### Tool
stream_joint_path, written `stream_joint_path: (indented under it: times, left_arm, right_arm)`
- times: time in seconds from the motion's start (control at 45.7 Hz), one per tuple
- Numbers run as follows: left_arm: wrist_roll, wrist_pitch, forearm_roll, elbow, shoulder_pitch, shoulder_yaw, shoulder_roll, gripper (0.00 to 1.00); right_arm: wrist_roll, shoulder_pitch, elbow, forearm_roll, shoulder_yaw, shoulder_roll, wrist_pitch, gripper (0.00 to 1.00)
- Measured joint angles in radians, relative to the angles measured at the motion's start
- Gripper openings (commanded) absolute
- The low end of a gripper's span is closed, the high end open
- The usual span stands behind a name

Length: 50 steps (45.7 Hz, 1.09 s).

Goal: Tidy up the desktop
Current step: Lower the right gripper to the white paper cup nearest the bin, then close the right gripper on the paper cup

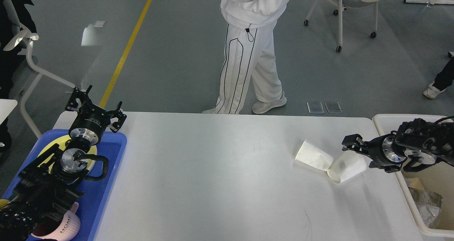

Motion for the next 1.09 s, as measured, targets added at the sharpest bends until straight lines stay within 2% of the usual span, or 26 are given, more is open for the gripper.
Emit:
stream_joint_path:
  times: [0.219, 0.437, 0.481, 0.525, 0.612, 0.656, 0.678, 1.094]
  left_arm:
    - [0.000, 0.000, 0.000, 0.000, 0.000, 0.000, 0.000, 0.98]
    - [-0.001, 0.000, 0.000, 0.000, 0.000, 0.000, 0.000, 0.98]
    - [-0.001, 0.000, 0.001, 0.000, 0.000, 0.000, 0.000, 0.98]
    - [-0.001, 0.000, 0.000, 0.000, 0.000, 0.000, 0.000, 0.98]
    - [-0.001, 0.000, 0.000, 0.000, 0.000, 0.000, 0.000, 0.98]
    - [-0.001, 0.000, 0.000, 0.000, 0.000, 0.000, 0.000, 0.98]
    - [-0.001, 0.000, 0.000, 0.000, 0.000, 0.000, 0.000, 0.98]
    - [-0.001, 0.000, 0.000, 0.000, 0.000, 0.000, 0.000, 0.98]
  right_arm:
    - [-0.001, -0.118, -0.189, 0.007, 0.036, 0.095, 0.000, 1.00]
    - [-0.004, -0.164, -0.244, 0.024, 0.042, 0.147, 0.001, 1.00]
    - [-0.004, -0.174, -0.257, 0.029, 0.041, 0.156, 0.001, 0.90]
    - [-0.005, -0.185, -0.272, 0.032, 0.041, 0.167, 0.001, 0.70]
    - [-0.004, -0.203, -0.289, 0.033, 0.040, 0.177, -0.011, 0.22]
    - [-0.002, -0.208, -0.291, 0.033, 0.038, 0.181, -0.025, 0.05]
    - [-0.002, -0.209, -0.292, 0.033, 0.034, 0.184, -0.034, 0.01]
    - [-0.003, -0.176, -0.287, 0.032, 0.034, 0.191, -0.136, 0.00]
